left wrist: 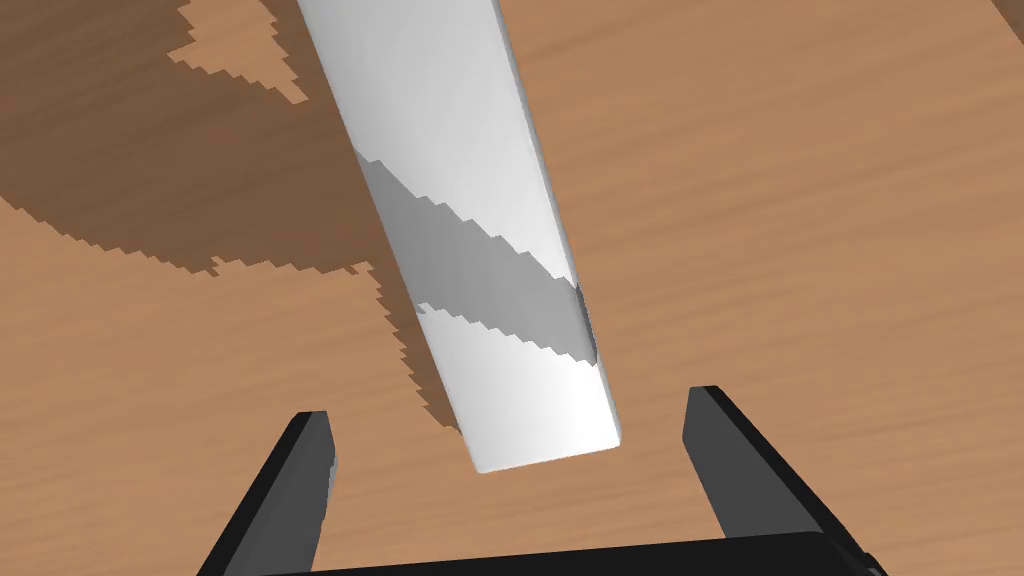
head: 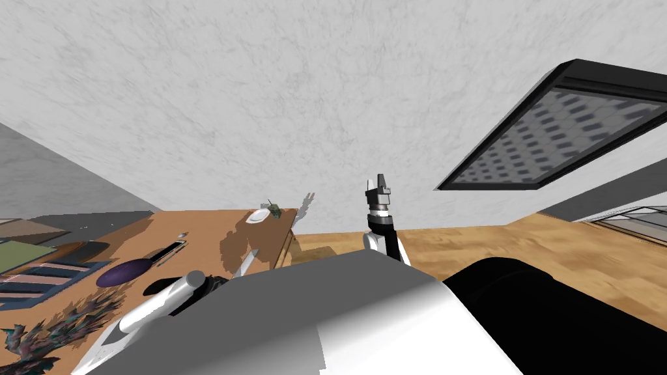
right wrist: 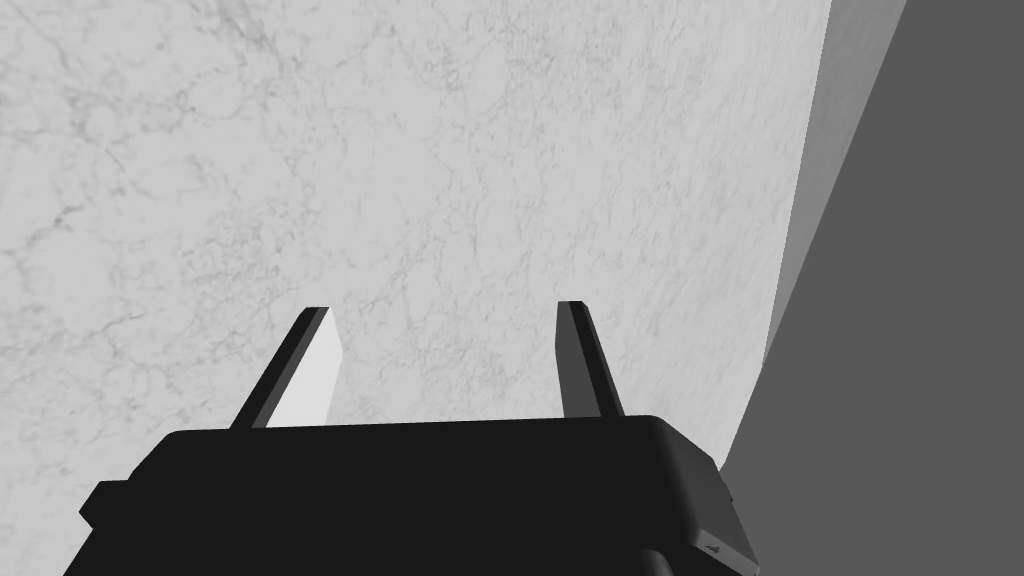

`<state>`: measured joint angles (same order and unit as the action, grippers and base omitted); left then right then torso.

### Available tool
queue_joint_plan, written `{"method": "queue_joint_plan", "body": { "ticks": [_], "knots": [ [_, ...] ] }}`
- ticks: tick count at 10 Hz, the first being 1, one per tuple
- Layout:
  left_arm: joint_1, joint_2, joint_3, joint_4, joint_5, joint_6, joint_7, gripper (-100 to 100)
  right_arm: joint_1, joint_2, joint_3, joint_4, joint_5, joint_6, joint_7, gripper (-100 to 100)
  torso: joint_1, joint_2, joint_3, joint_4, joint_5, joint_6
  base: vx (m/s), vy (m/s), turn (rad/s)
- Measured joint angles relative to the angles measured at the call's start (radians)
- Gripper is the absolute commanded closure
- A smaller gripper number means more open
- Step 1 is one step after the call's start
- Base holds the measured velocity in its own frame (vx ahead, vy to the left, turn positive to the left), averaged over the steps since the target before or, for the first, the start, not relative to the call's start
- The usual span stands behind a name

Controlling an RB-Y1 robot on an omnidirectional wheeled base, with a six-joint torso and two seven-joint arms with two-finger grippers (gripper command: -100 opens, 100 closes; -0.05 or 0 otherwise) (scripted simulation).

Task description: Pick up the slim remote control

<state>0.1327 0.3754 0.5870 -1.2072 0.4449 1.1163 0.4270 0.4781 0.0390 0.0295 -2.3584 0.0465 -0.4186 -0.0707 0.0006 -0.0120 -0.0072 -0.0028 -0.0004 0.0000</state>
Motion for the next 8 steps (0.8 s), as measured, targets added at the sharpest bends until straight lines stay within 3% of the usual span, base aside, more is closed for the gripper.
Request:
{"method": "queue_joint_plan", "body": {
  "ticks": [2,3,7,8],
  "knots": [
    [-0.015,0.019,0.019,0.055,-0.014,0.053,0.015,-100,0.000,0.000,0.000,0.000,0.000,0.000,0.000,0,0.001,-0.005,-0.003,-0.001,0.000,0.000,0.253,0.010,0.046],
    [-0.002,0.020,0.030,0.054,-0.017,0.083,0.020,-100,0.000,0.000,0.000,0.000,0.000,0.000,0.000,0,0.003,-0.004,-0.002,-0.001,0.001,0.000,0.219,-0.001,0.030],
    [-0.005,0.024,0.044,0.118,-0.035,0.128,0.032,-100,0.000,0.000,0.000,0.000,0.000,0.000,0.000,0,0.003,0.005,0.003,0.001,0.001,0.000,0.101,0.002,0.011],
    [-0.006,0.024,0.045,0.121,-0.035,0.126,0.031,0,0.000,0.000,0.000,0.000,0.000,0.000,0.000,0,0.002,0.009,0.005,0.002,0.000,0.000,0.008,0.001,0.000]
  ]
}}
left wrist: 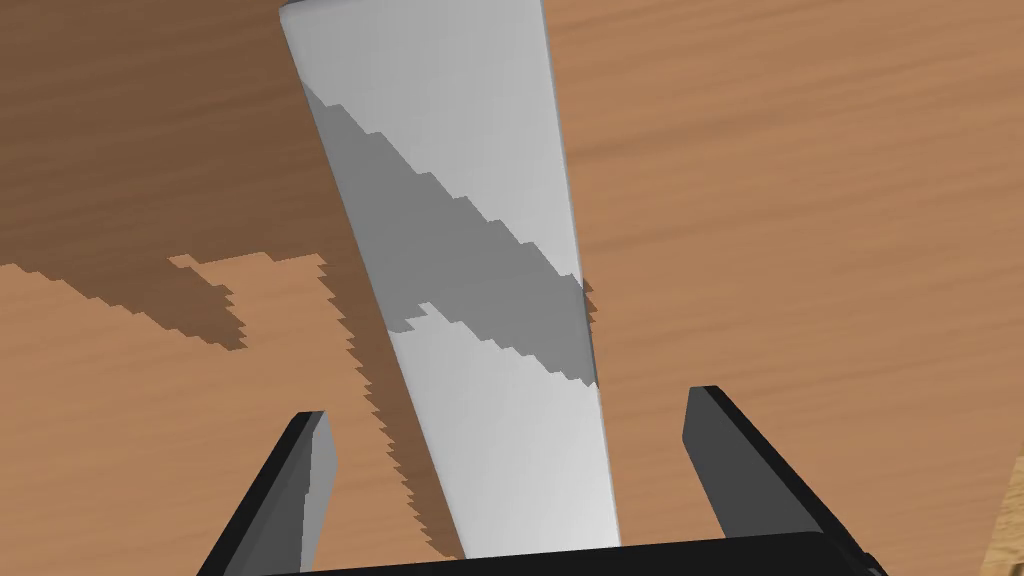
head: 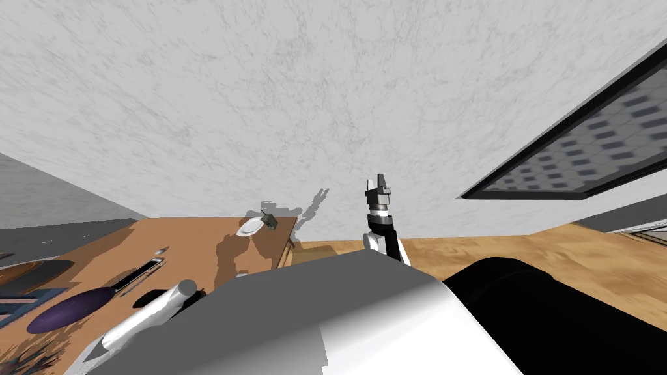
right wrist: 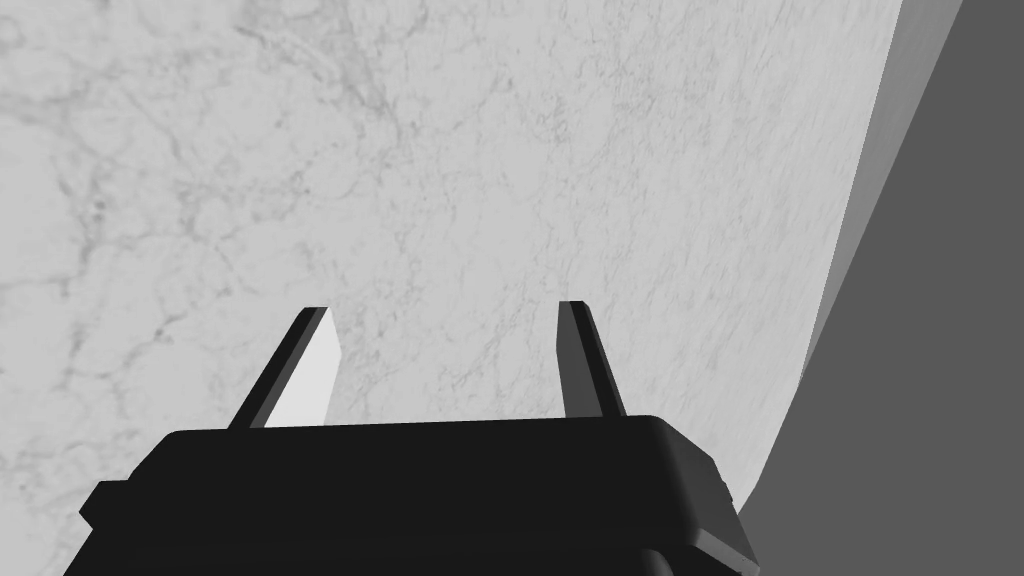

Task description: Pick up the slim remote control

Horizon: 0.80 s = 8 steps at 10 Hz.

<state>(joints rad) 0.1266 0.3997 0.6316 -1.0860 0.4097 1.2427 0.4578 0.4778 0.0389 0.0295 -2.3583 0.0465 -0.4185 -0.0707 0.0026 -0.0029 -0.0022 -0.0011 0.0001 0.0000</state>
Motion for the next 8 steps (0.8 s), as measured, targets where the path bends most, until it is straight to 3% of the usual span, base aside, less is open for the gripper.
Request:
{"method": "queue_joint_plan", "body": {
  "ticks": [1,5,6,8],
  "knots": [
    [0.000,0.000,0.000,0.000,0.000,0.000,0.000,-100,0.000,0.000,0.000,0.000,0.000,0.000,0.000,0,0.000,0.002,0.001,0.001,0.000,0.000,0.016,0.020,0.034],
    [-0.006,-0.029,-0.020,0.055,-0.014,-0.075,-0.009,-100,0.000,0.000,0.000,0.000,0.000,0.000,0.000,0,0.002,0.002,0.001,0.001,0.000,0.000,0.020,0.025,0.023],
    [-0.006,-0.029,-0.020,0.057,-0.014,-0.079,-0.010,100,0.000,0.000,0.000,0.000,0.000,0.000,0.000,0,0.001,0.003,0.002,0.001,0.000,0.000,0.000,0.000,0.000],
    [-0.006,-0.029,-0.019,0.057,-0.014,-0.079,-0.008,100,0.000,0.000,0.000,0.000,0.000,0.000,0.000,0,0.000,0.004,0.002,0.001,0.000,0.001,0.000,0.000,0.000]
  ]
}}
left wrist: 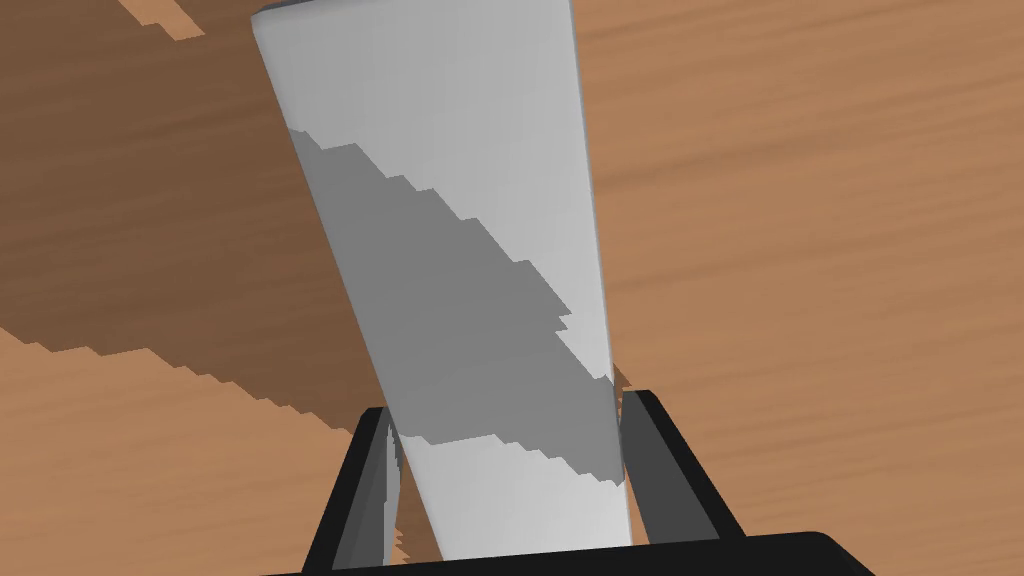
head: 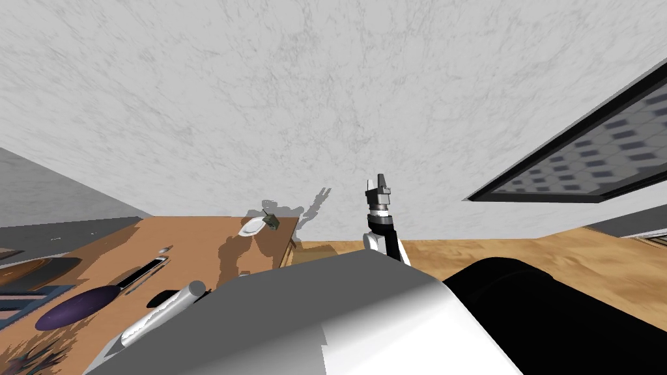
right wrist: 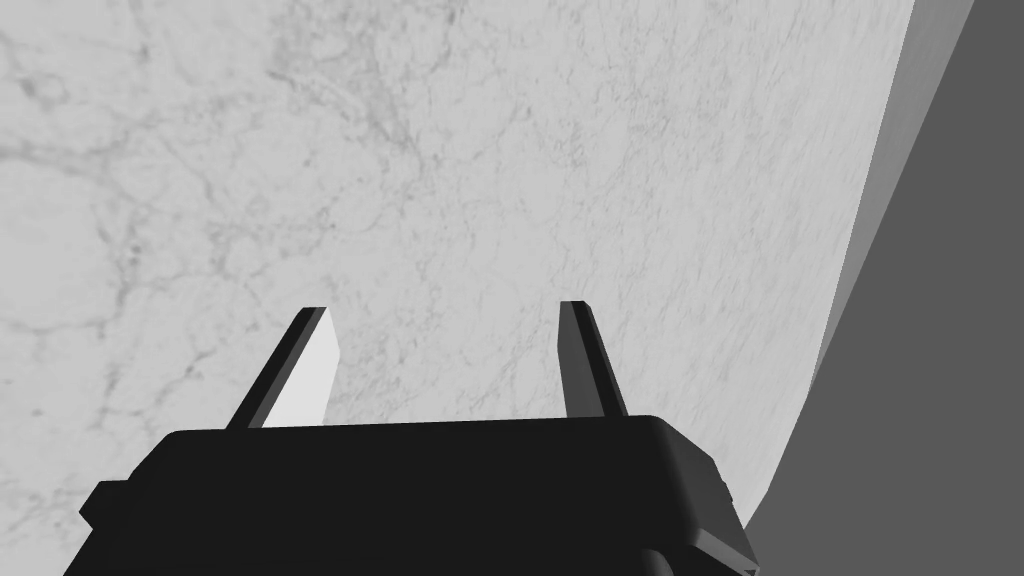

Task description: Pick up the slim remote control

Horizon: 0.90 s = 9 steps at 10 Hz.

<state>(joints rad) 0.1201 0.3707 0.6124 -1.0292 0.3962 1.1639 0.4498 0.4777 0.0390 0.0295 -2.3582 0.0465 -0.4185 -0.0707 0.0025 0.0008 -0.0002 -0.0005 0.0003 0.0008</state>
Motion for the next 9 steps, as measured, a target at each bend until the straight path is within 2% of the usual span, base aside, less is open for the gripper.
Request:
{"method": "queue_joint_plan", "body": {
  "ticks": [2,3,4,8,9],
  "knots": [
    [0.000,0.000,0.000,0.000,0.000,0.000,-0.001,100,0.000,0.000,0.000,0.000,0.000,0.000,0.000,0,0.000,0.000,0.000,0.000,0.000,0.000,0.000,0.000,0.000],
    [0.000,0.000,0.000,0.000,0.000,0.000,-0.001,0,0.000,0.000,0.000,0.000,0.000,0.000,0.000,0,0.000,0.000,0.000,0.000,0.000,0.000,0.000,0.000,0.000],
    [0.000,0.001,0.000,0.000,0.000,0.000,-0.001,100,0.000,0.000,0.000,0.000,0.000,0.000,0.000,0,0.000,0.000,0.000,0.000,0.000,0.000,-0.014,-0.022,-0.043],
    [0.005,0.026,0.016,-0.046,0.012,0.064,0.004,100,0.000,0.000,0.000,0.000,0.000,0.000,0.000,0,-0.003,0.002,0.001,0.000,-0.001,-0.001,-0.021,-0.023,-0.021],
    [0.005,0.026,0.017,-0.047,0.012,0.068,0.005,0,0.000,0.000,0.000,0.000,0.000,0.000,0.000,0,-0.002,0.001,0.001,0.000,0.000,-0.001,0.000,0.000,0.000]
  ]
}}
